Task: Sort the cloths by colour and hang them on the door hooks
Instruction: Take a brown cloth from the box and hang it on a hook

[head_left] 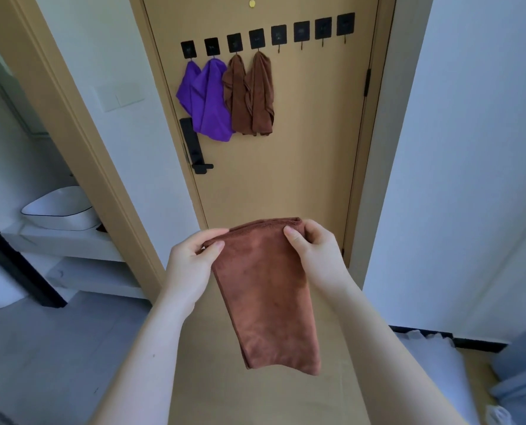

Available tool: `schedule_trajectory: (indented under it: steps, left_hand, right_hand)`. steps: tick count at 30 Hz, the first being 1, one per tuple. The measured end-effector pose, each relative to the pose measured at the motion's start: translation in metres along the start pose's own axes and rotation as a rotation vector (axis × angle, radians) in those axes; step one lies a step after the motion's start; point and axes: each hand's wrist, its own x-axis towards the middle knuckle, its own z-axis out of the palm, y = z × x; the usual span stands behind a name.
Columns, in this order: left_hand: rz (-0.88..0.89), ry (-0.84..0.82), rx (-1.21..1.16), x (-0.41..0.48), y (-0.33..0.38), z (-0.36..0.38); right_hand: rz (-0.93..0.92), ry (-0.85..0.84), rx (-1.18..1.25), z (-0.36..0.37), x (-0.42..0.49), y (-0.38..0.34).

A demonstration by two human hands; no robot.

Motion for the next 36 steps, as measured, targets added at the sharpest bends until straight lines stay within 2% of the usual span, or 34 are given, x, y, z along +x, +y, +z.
schedule_trajectory:
  steps: [9,22,31,36]
  left_hand:
    - [-0.004,-0.129,-0.021,0.112,-0.012,0.001]
    - [0.049,-0.244,0.068,0.243,-0.034,-0.024]
    - [0.059,-0.178,0.029,0.297,-0.037,-0.019]
    - [0.116,-0.181,0.159,0.334,-0.035,0.005]
  right_hand:
    - [0.051,0.1,0.012,0.014,0.087,0.008]
    - [0.049,0.125,-0.012,0.065,0.189,0.009]
    - [0.041,0.115,0.026,0.08,0.244,0.007]
    - [0.033,0.089,0.074,0.073,0.282,0.015]
